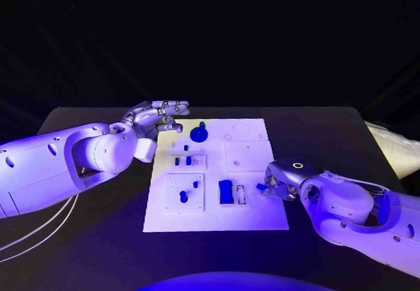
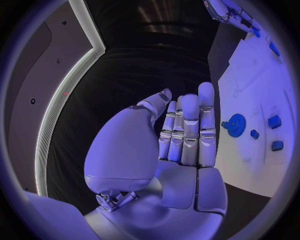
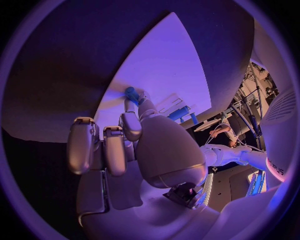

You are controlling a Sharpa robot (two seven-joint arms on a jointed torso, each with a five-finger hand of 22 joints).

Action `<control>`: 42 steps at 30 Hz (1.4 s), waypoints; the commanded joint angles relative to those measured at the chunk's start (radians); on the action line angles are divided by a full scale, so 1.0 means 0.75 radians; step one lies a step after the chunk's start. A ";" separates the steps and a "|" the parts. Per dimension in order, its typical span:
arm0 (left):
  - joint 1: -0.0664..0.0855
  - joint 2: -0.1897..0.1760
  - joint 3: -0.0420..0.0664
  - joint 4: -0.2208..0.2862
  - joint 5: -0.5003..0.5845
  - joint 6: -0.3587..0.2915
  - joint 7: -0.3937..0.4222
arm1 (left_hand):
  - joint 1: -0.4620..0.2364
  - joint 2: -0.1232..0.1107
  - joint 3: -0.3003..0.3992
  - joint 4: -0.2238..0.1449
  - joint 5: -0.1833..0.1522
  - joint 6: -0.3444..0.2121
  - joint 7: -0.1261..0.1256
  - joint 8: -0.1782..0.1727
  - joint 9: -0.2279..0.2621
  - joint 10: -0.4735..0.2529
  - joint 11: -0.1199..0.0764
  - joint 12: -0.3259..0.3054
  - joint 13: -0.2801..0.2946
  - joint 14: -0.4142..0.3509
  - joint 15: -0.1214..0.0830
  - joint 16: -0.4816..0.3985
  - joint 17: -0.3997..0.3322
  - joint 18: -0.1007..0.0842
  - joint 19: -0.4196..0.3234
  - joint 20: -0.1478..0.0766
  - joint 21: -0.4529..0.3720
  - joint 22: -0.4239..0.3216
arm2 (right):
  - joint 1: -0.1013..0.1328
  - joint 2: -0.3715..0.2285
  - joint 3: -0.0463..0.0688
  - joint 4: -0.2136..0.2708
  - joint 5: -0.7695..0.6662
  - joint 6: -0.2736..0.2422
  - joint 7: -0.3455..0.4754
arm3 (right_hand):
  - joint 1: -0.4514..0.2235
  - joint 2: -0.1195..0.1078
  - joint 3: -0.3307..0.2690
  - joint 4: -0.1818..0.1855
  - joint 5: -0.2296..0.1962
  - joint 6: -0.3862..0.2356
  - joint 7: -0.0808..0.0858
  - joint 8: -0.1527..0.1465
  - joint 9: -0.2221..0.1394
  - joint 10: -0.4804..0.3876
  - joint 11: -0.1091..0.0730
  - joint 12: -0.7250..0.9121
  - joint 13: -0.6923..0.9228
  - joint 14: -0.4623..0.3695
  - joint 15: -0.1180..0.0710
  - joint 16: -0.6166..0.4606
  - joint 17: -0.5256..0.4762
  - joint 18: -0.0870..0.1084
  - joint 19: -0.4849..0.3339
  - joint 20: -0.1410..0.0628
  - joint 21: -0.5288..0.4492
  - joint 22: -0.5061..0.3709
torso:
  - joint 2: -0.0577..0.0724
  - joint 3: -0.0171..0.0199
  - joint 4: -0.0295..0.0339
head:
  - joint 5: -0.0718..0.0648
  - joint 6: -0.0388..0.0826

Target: Assemble the parts on the task board

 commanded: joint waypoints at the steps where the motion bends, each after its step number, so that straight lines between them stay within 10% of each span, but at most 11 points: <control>1: 0.000 0.004 0.001 0.001 0.002 0.026 0.004 | -0.002 0.011 -0.007 -0.002 0.005 -0.011 -0.001 0.007 -0.002 -0.009 -0.002 0.009 0.002 -0.009 0.000 -0.007 -0.001 0.025 -0.005 0.007 -0.006 -0.002 | -0.027 0.010 -0.023 -0.029 0.033 0.134 -0.025 | -0.007 0.000 0.021 -0.001 0.031 0.011 -0.002 -0.007 -0.009 0.014 -0.024 0.001 0.003 0.097 -0.008 -0.001 0.128 -0.006 0.000 -0.010 0.006 0.004 | 0.000 -0.0008 0.0008 | -0.003 0.000; 19: -0.002 0.004 0.001 0.001 0.002 0.025 0.003 | -0.002 0.011 -0.008 -0.002 0.005 -0.012 0.000 0.007 -0.003 -0.010 -0.002 0.009 0.001 -0.009 0.001 -0.007 -0.001 0.025 -0.005 0.007 -0.006 -0.003 | 0.011 -0.049 -0.018 0.053 0.624 -0.291 0.017 | -0.050 0.009 0.195 0.011 0.123 0.023 -0.010 -0.025 -0.011 0.026 -0.030 0.010 0.014 0.099 -0.014 0.002 0.135 -0.009 0.009 -0.018 0.014 0.019 | 0.001 -0.0004 -0.0001 | 0.004 0.002; 28: -0.003 0.004 0.001 0.002 0.002 0.025 0.003 | 0.000 0.013 -0.007 -0.002 0.006 -0.014 0.001 0.006 -0.003 -0.012 -0.001 0.009 0.001 -0.010 0.001 -0.007 -0.003 0.025 -0.005 0.007 -0.007 -0.004 | 0.021 -0.042 -0.017 0.072 0.758 -0.310 0.035 | -0.103 -0.019 0.234 0.037 0.076 0.028 -0.009 -0.029 -0.010 0.033 -0.029 0.018 0.021 0.100 -0.014 0.004 0.140 -0.009 0.011 -0.018 0.016 0.022 | 0.001 -0.0006 0.0006 | 0.005 -0.001; 42: -0.003 0.002 0.001 0.004 0.002 0.027 -0.001 | 0.001 0.014 -0.007 -0.003 0.006 -0.014 0.001 0.006 -0.003 -0.013 -0.001 0.009 0.001 -0.010 0.001 -0.007 -0.004 0.025 -0.005 0.007 -0.007 -0.004 | 0.021 0.002 -0.017 0.066 0.803 -0.278 0.035 | -0.167 -0.061 0.267 0.067 0.156 0.037 -0.008 -0.034 -0.007 0.038 -0.028 0.026 0.029 0.101 -0.013 0.006 0.143 -0.009 0.012 -0.018 0.017 0.024 | 0.002 -0.0001 0.0005 | 0.011 -0.005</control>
